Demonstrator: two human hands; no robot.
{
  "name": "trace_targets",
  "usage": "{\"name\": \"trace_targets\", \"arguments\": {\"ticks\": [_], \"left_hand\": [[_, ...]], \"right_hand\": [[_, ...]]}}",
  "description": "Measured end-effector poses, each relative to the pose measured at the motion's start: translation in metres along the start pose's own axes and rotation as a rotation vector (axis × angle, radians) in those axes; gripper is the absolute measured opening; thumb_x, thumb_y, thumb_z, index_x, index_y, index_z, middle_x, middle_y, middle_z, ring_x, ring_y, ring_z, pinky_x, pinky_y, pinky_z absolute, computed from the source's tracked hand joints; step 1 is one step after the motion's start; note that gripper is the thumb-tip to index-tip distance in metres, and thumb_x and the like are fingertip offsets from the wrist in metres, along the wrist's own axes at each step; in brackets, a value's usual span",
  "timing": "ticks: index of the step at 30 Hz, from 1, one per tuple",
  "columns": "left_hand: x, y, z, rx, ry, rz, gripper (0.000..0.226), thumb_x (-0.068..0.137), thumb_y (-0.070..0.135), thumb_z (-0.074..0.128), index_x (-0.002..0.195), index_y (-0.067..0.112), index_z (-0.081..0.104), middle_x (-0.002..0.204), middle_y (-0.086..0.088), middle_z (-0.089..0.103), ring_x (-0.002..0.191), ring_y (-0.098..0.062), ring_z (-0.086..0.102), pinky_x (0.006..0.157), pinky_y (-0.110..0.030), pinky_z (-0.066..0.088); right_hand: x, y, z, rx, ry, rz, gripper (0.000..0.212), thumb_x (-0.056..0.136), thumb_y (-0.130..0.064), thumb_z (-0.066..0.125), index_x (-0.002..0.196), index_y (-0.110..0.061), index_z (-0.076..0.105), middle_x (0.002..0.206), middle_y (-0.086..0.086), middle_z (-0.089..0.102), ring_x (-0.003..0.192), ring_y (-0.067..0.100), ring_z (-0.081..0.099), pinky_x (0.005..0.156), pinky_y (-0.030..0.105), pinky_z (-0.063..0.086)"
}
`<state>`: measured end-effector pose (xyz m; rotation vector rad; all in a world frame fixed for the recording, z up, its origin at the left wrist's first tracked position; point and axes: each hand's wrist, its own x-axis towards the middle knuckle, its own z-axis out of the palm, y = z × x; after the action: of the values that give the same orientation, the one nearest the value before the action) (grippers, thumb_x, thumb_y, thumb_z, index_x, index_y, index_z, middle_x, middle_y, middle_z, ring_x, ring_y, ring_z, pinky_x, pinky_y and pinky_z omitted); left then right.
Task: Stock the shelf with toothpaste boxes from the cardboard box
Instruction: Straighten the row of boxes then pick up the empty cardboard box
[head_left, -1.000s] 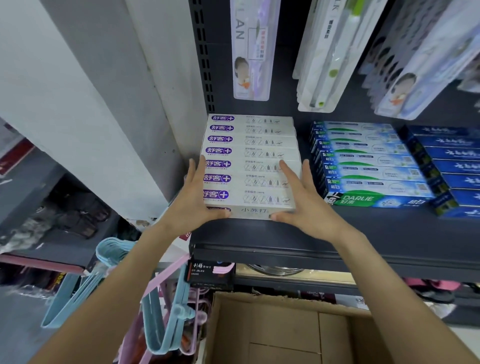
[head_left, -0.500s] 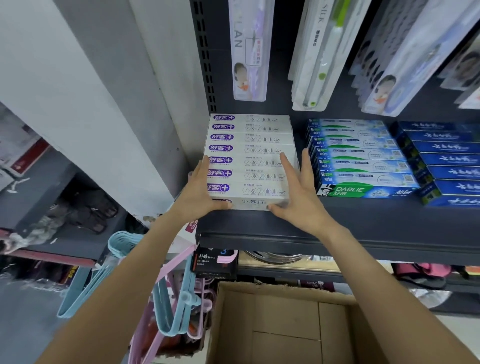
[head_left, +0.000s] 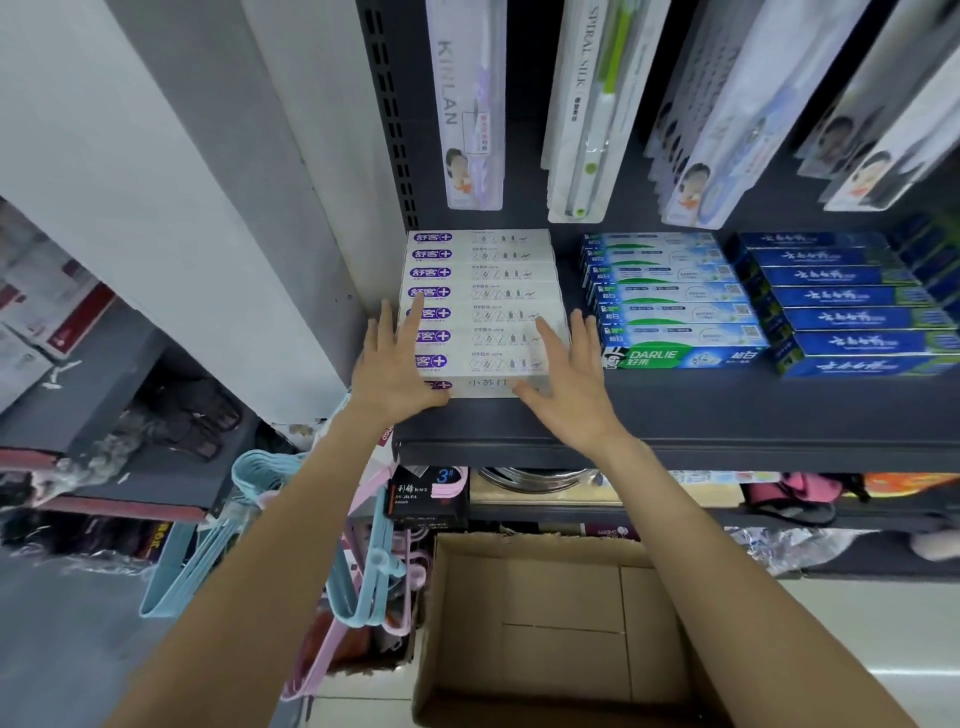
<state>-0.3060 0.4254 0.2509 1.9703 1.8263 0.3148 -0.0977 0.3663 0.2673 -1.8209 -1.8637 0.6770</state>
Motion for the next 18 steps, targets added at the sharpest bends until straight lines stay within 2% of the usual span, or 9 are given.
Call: {"name": "trace_targets", "arguments": {"ticks": [2,3,5,7,9,10,12,15,18], "left_hand": [[-0.021,0.013,-0.008,0.12,0.075,0.005,0.11,0.067,0.044,0.076,0.15,0.033,0.005,0.159,-0.007,0.002,0.146,-0.03,0.0,0.113,-0.051,0.02],[-0.036,0.02,-0.011,0.112,0.138,0.033,0.1,0.07,0.046,0.072,0.15,0.031,0.015,0.159,-0.007,0.01,0.145,-0.03,0.006,0.113,-0.049,0.021],[-0.072,0.032,-0.01,-0.006,0.285,0.092,0.072,0.074,0.048,0.059,0.139,0.023,0.041,0.146,-0.007,0.039,0.136,-0.031,0.031,0.108,-0.044,0.034],[-0.113,0.043,0.001,-0.182,0.413,0.097,0.047,0.078,0.044,0.051,0.118,0.021,0.057,0.121,0.0,0.06,0.115,-0.02,0.05,0.093,-0.029,0.04],[-0.155,0.055,0.022,-0.391,0.451,0.023,0.021,0.085,0.032,0.057,0.103,0.023,0.06,0.097,0.007,0.066,0.093,-0.009,0.059,0.08,-0.02,0.043],[-0.175,0.059,0.036,-0.478,0.43,-0.045,0.013,0.087,0.026,0.06,0.099,0.023,0.06,0.088,0.008,0.066,0.085,-0.006,0.061,0.077,-0.018,0.045],[-0.207,0.059,0.075,-0.617,0.33,-0.213,0.006,0.089,0.017,0.061,0.094,0.02,0.061,0.08,0.008,0.065,0.078,-0.006,0.062,0.075,-0.022,0.049],[-0.251,0.054,0.146,-0.811,0.14,-0.524,0.014,0.089,0.008,0.059,0.083,0.019,0.062,0.078,0.003,0.065,0.073,-0.012,0.06,0.075,-0.029,0.046],[-0.289,0.059,0.213,-0.857,-0.07,-0.856,0.014,0.091,0.016,0.058,0.079,0.021,0.061,0.081,-0.002,0.065,0.079,-0.02,0.06,0.07,-0.027,0.044]], "right_hand": [[-0.02,-0.001,-0.012,0.026,0.092,-0.057,0.059,0.093,-0.029,0.055,0.146,-0.02,0.03,0.159,0.01,-0.001,0.145,0.023,-0.013,0.118,0.038,0.001],[-0.033,0.002,-0.019,0.045,0.124,-0.079,0.052,0.093,-0.026,0.055,0.142,-0.02,0.038,0.158,0.008,0.008,0.146,0.022,-0.005,0.118,0.037,0.006],[-0.063,0.014,-0.031,0.067,0.183,-0.112,0.042,0.093,-0.019,0.054,0.135,-0.019,0.049,0.151,0.004,0.03,0.142,0.02,0.017,0.115,0.036,0.023],[-0.095,0.033,-0.039,0.075,0.232,-0.124,0.034,0.094,-0.017,0.052,0.127,-0.018,0.056,0.134,0.0,0.053,0.123,0.015,0.045,0.101,0.024,0.037],[-0.125,0.056,-0.043,0.068,0.243,-0.101,0.028,0.094,-0.018,0.052,0.12,-0.017,0.061,0.11,-0.002,0.068,0.087,0.01,0.059,0.077,0.013,0.04],[-0.139,0.07,-0.042,0.055,0.221,-0.075,0.026,0.094,-0.019,0.052,0.118,-0.016,0.062,0.101,-0.003,0.071,0.071,0.006,0.057,0.065,0.012,0.038],[-0.164,0.104,-0.034,0.013,0.142,-0.01,0.024,0.094,-0.02,0.055,0.116,-0.016,0.063,0.089,-0.001,0.072,0.058,0.004,0.053,0.056,0.009,0.034],[-0.199,0.168,-0.016,-0.046,0.031,0.102,0.022,0.092,-0.021,0.056,0.112,-0.016,0.064,0.083,0.003,0.071,0.066,0.015,0.065,0.057,0.018,0.041],[-0.229,0.235,0.005,-0.103,-0.045,0.265,0.019,0.089,-0.018,0.059,0.106,-0.011,0.065,0.091,0.011,0.067,0.084,0.029,0.063,0.066,0.028,0.044]]}}
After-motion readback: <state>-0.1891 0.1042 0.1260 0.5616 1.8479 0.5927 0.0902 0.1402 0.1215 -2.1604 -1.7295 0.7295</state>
